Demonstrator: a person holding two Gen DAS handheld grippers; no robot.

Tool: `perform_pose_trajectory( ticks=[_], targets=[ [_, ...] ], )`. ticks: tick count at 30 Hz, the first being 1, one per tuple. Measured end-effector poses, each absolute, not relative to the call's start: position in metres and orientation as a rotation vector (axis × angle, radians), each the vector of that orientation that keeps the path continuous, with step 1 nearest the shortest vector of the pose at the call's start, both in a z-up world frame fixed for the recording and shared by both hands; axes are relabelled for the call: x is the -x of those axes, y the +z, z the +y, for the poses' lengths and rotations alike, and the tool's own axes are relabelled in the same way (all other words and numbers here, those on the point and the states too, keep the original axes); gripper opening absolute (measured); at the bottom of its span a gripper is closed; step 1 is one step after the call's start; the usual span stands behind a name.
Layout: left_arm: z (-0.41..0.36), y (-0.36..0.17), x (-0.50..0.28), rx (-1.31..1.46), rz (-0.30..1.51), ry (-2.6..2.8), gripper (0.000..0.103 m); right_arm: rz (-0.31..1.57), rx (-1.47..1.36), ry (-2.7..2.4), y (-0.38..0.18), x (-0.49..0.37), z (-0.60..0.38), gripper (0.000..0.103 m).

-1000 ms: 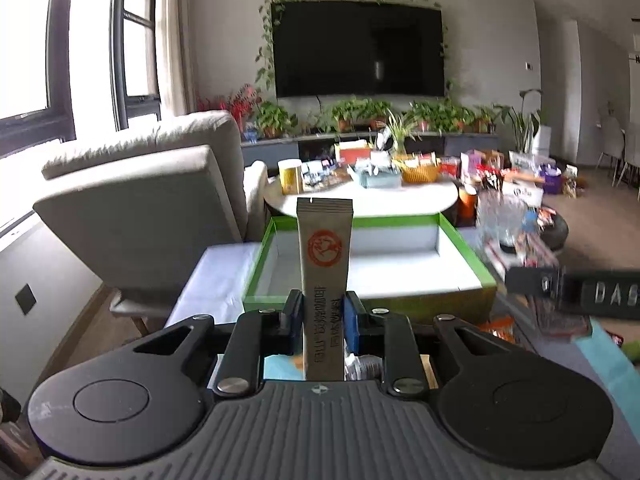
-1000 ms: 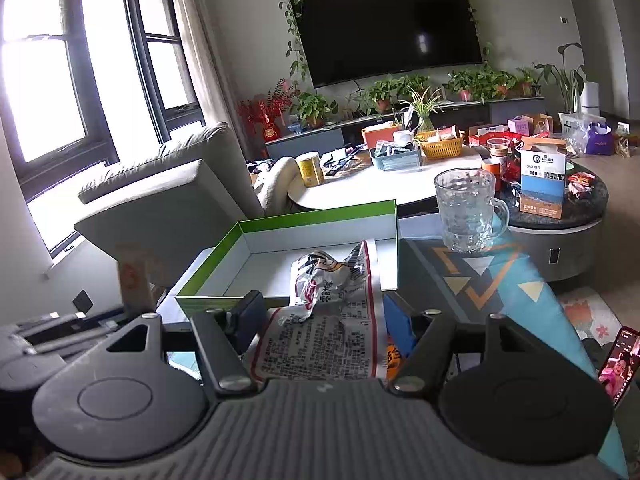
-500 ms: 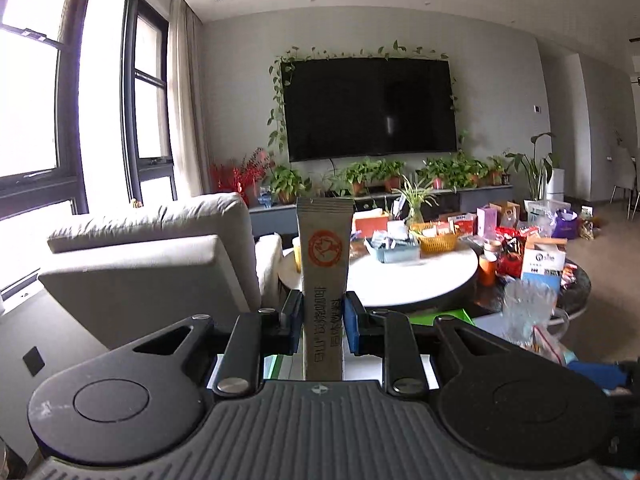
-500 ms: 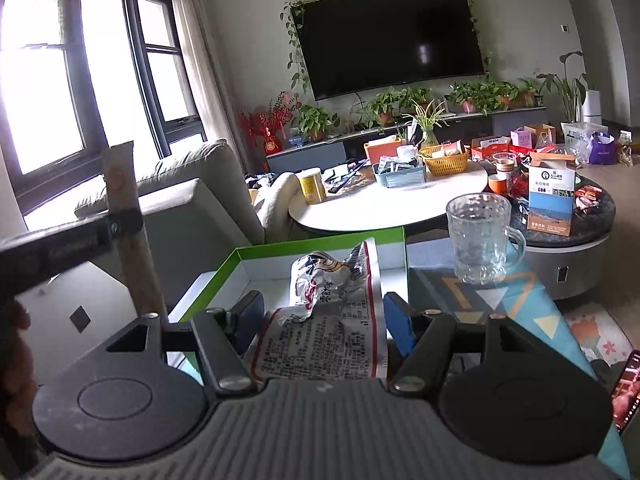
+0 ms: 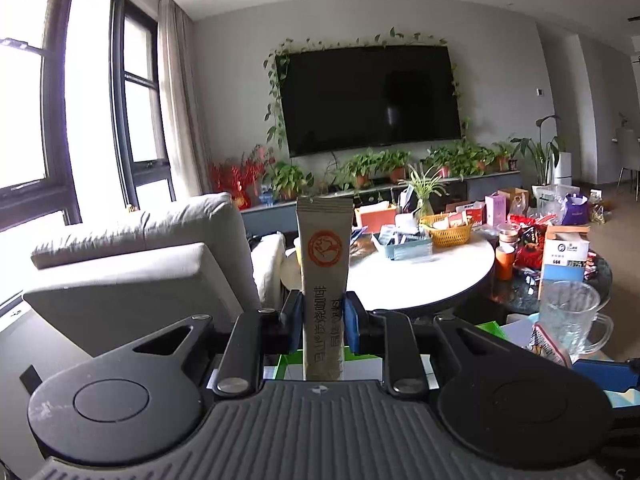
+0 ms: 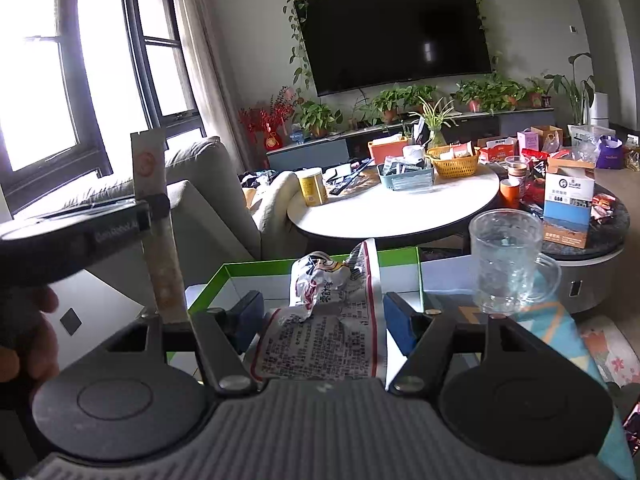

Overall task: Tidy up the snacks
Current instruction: 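Lift and carry both held snacks over the green box with both tools, then lower the stick pack and wrapper into the box and open both tools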

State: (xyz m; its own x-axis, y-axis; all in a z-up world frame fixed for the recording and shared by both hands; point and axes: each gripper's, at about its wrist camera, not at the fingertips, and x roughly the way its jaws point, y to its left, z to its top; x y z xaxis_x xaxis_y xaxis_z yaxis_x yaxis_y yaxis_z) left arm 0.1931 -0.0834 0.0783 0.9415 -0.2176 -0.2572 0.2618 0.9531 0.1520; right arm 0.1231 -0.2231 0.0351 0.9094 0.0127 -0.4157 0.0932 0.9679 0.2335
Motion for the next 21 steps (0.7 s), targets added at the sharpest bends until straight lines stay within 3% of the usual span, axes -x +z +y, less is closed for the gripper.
perform_pose_trajectory(
  ticks=[21],
  targets=[
    [-0.087,0.016,-0.238,-0.213,0.472,-0.272,0.021,0.578,-0.279,-0.051,-0.003,-0.169,-0.220,0.033]
  ],
)
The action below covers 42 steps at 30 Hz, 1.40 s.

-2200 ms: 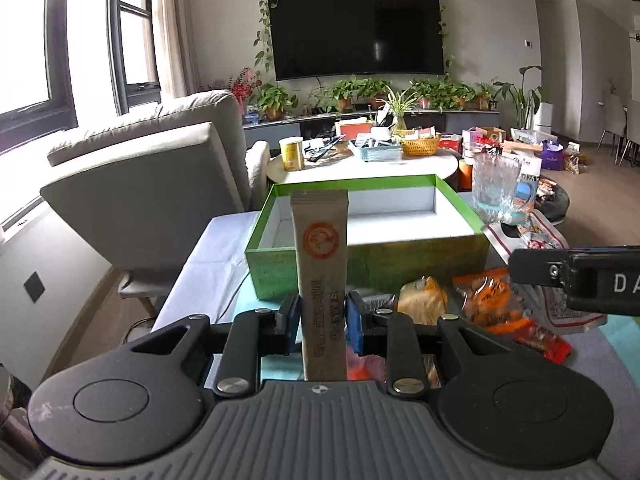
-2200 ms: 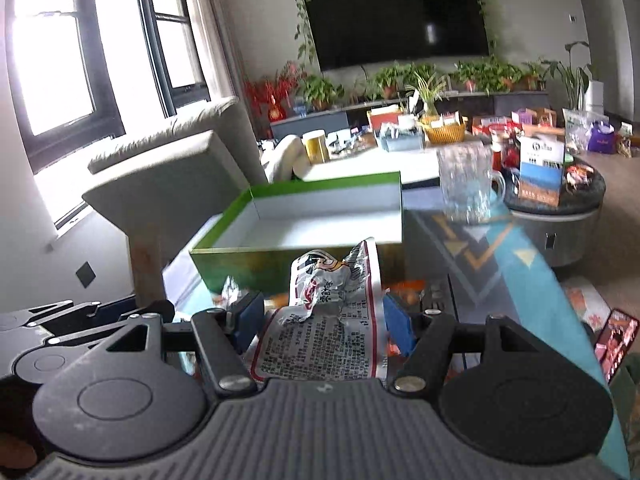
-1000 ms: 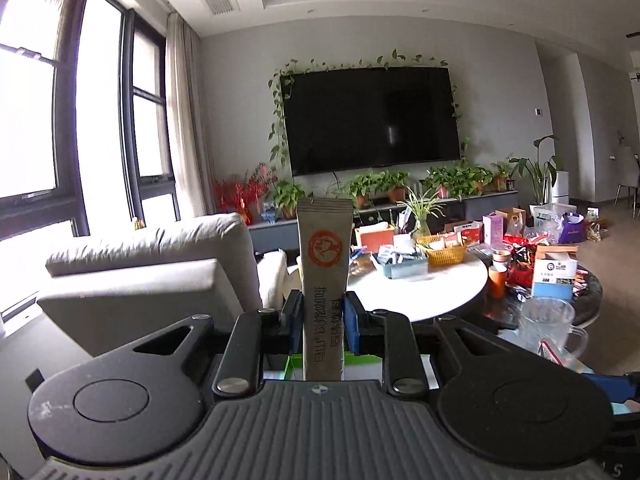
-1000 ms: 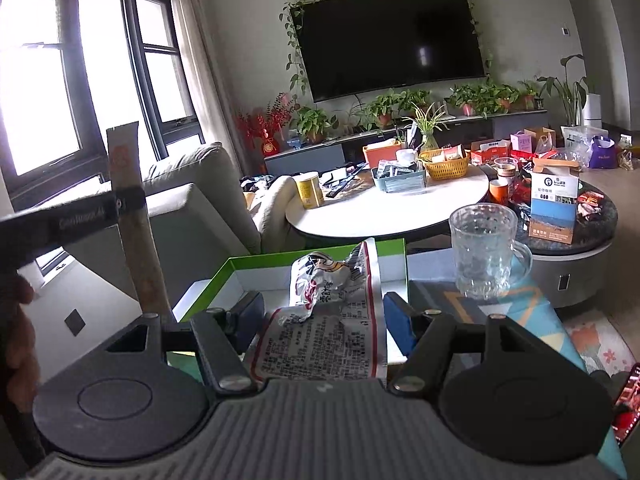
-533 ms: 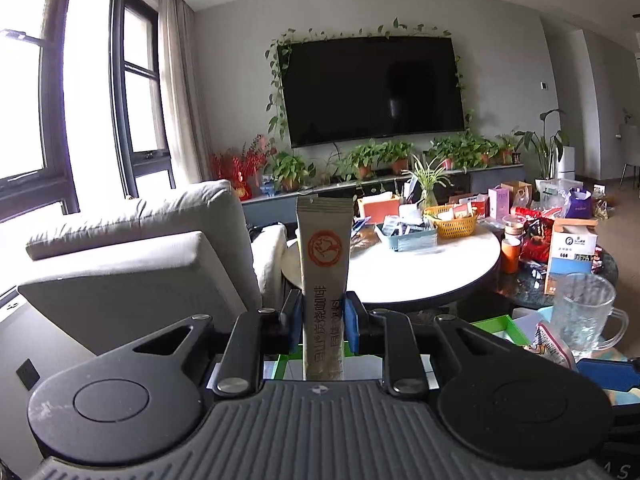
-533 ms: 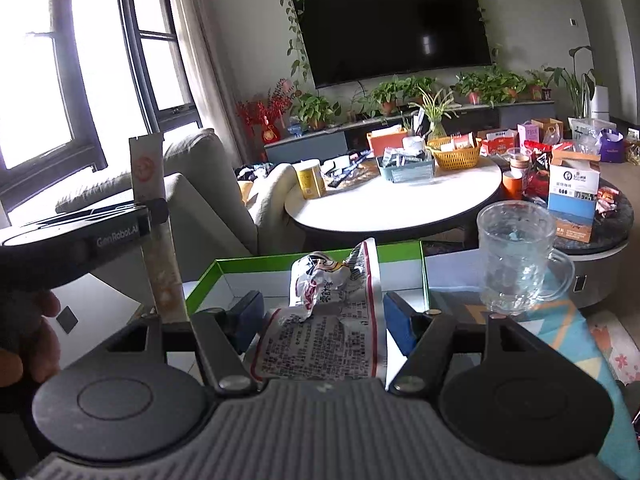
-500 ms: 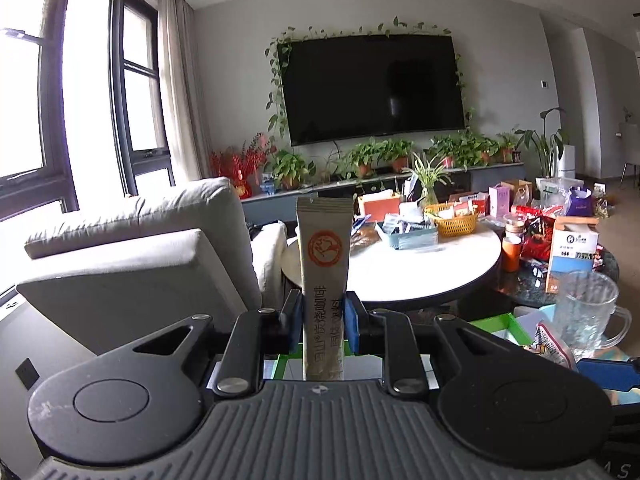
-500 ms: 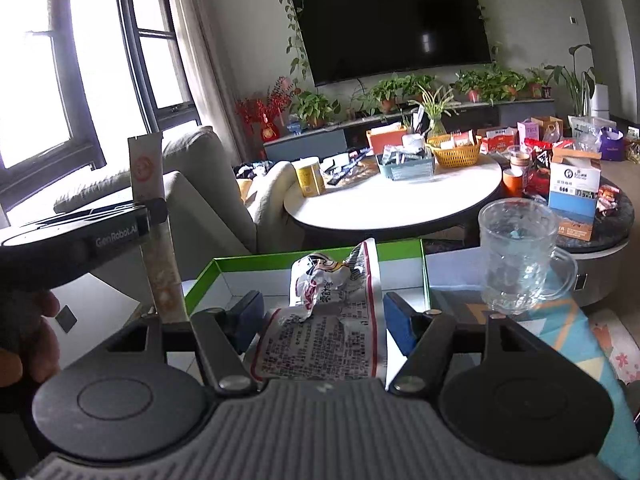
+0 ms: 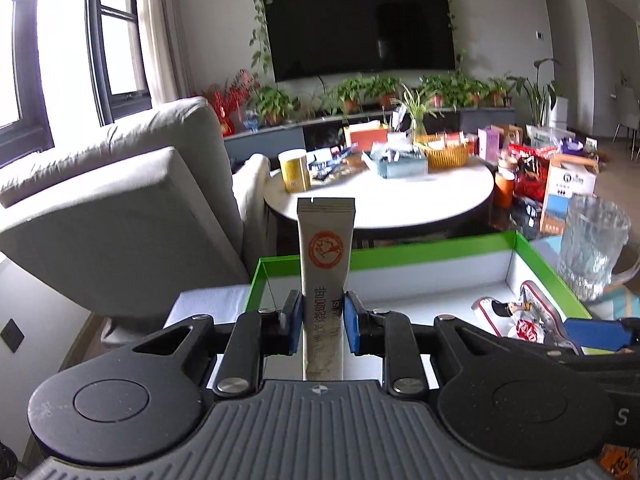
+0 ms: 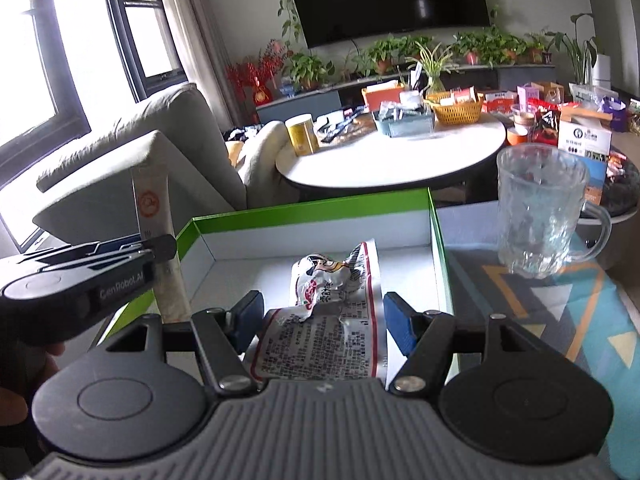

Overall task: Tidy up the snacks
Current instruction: 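Lower the stick pack and wrapper into the box and open both tools, then move both open tools back to the snack pile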

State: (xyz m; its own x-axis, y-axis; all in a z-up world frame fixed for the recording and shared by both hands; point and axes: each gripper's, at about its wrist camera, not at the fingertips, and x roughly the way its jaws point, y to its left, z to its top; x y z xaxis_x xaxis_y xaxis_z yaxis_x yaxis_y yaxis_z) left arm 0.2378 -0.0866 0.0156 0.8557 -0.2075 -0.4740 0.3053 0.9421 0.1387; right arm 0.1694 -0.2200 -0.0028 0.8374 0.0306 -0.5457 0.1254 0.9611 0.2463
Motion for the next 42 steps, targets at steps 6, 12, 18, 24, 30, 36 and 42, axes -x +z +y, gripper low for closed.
perform_pose_trajectory(
  ticks=[6,12,18,24,30,36,42],
  targets=[
    [-0.083,0.015,-0.227,-0.226,0.479,-0.277,0.023,0.622,-0.292,-0.049,-0.009,-0.168,-0.219,0.034],
    [-0.083,0.009,-0.218,-0.230,0.537,-0.305,0.023,0.655,-0.317,-0.055,-0.014,-0.164,-0.219,0.034],
    [-0.083,-0.003,-0.217,-0.267,0.592,-0.309,0.023,0.638,-0.272,-0.060,-0.014,-0.157,-0.214,0.034],
    [-0.076,-0.016,-0.217,-0.253,0.671,-0.281,0.022,0.639,-0.216,-0.063,-0.014,-0.155,-0.210,0.034],
    [-0.079,-0.012,-0.202,-0.300,0.630,-0.305,0.021,0.638,-0.207,-0.068,-0.016,-0.148,-0.214,0.034],
    [-0.078,-0.003,-0.191,-0.301,0.621,-0.364,0.021,0.637,-0.200,-0.085,-0.014,-0.142,-0.216,0.034],
    [-0.073,0.002,-0.177,-0.287,0.629,-0.364,0.021,0.634,-0.212,-0.086,-0.012,-0.129,-0.219,0.034]
  ],
)
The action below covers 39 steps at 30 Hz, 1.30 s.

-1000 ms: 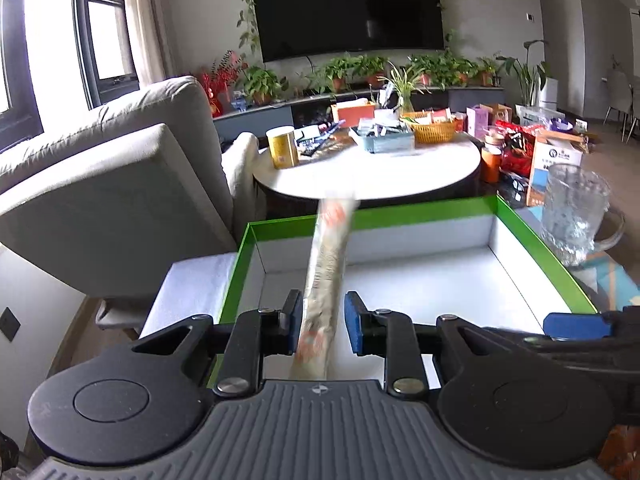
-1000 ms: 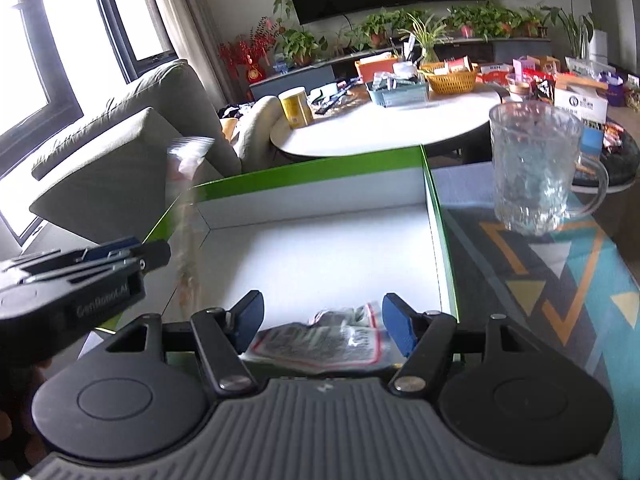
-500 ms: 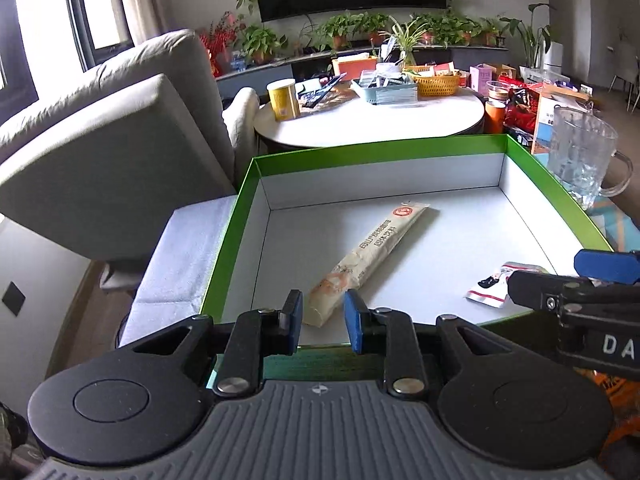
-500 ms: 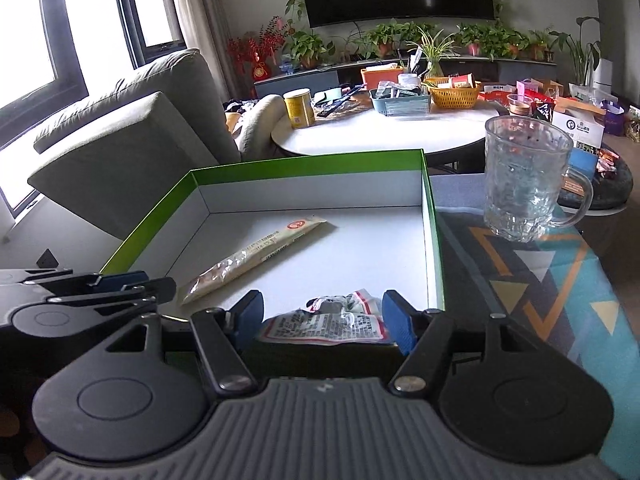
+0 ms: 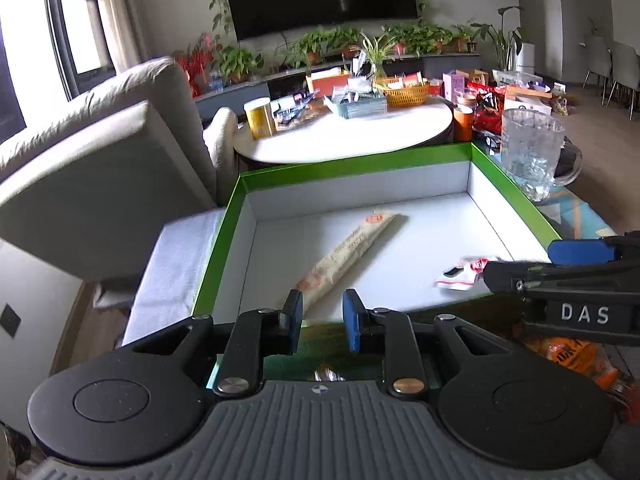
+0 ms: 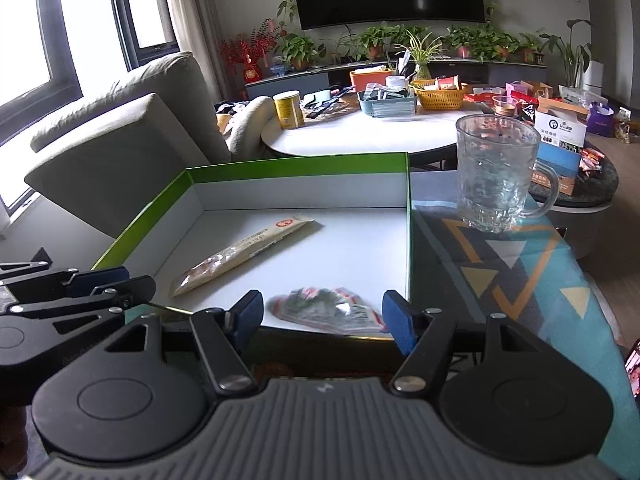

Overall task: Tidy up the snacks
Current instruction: 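Move both open tools back to the snack pile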

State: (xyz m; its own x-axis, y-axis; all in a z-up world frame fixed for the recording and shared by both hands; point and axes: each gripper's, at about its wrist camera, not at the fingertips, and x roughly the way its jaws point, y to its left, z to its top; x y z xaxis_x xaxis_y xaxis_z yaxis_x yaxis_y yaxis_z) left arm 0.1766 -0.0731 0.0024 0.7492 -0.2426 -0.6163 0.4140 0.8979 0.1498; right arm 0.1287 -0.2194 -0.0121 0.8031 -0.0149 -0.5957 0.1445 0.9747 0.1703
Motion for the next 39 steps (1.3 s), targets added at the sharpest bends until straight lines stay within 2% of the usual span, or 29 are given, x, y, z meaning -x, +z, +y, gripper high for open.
perform_pose_trajectory(
  ticks=[6,20,31,35,39],
  targets=[
    [-0.059,0.005,-0.151,-0.273,0.638,-0.363,0.021,0.603,-0.156,-0.077,-0.002,-0.104,-0.212,0.034],
    [-0.013,0.014,-0.079,-0.202,0.644,-0.357,0.022,0.643,-0.248,-0.026,-0.006,-0.033,-0.217,0.034],
    [0.010,-0.003,-0.043,-0.141,0.694,-0.358,0.026,0.770,-0.210,0.231,-0.027,0.025,-0.172,0.034],
    [0.011,-0.004,-0.031,-0.127,0.688,-0.376,0.039,0.772,-0.120,0.269,-0.029,0.041,-0.148,0.035],
    [0.009,-0.007,-0.025,-0.103,0.690,-0.372,0.044,0.820,-0.082,0.281,-0.038,0.042,-0.139,0.035]
  ],
)
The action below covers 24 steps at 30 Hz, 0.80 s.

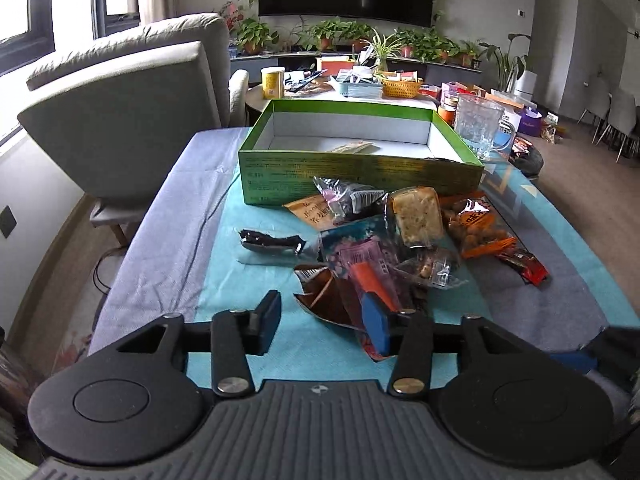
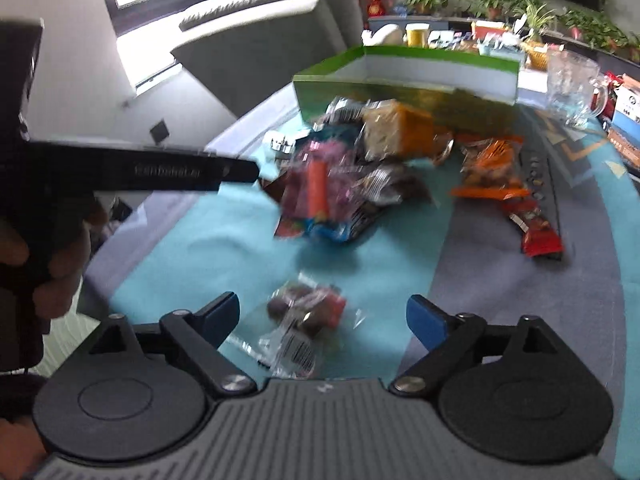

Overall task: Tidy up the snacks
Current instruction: 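Move both open tools back to the snack pile, then grasp the pink candy pack with the left tool while the right tool grasps a clear pastry bag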

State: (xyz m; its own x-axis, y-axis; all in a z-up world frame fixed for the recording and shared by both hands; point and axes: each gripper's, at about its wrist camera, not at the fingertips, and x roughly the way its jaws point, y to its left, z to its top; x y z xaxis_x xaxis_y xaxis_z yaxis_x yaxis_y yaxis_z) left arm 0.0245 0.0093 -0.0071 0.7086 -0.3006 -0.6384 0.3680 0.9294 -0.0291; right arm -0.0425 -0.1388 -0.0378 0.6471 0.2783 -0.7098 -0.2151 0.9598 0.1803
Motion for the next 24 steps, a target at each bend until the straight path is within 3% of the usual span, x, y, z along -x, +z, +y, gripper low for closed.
perform_pose_trajectory(
  ticks=[6,20,24],
  targets=[
    [-0.005,-0.009,-0.028,-0.099,0.704,-0.393,0.045,0.904,-0.012,0.270,-0.052,0.040,-0.123,0.034],
    [-0.039,-0.033,-0.050,-0.108,0.813,-0.357,0.046,0.828,-0.073,0.184,-0.054,0.038,-0.152,0.034],
    [-0.046,-0.031,-0.052,-0.102,0.813,-0.352,0.053,0.815,-0.068,0.190,-0.054,0.037,-0.153,0.034]
  ],
)
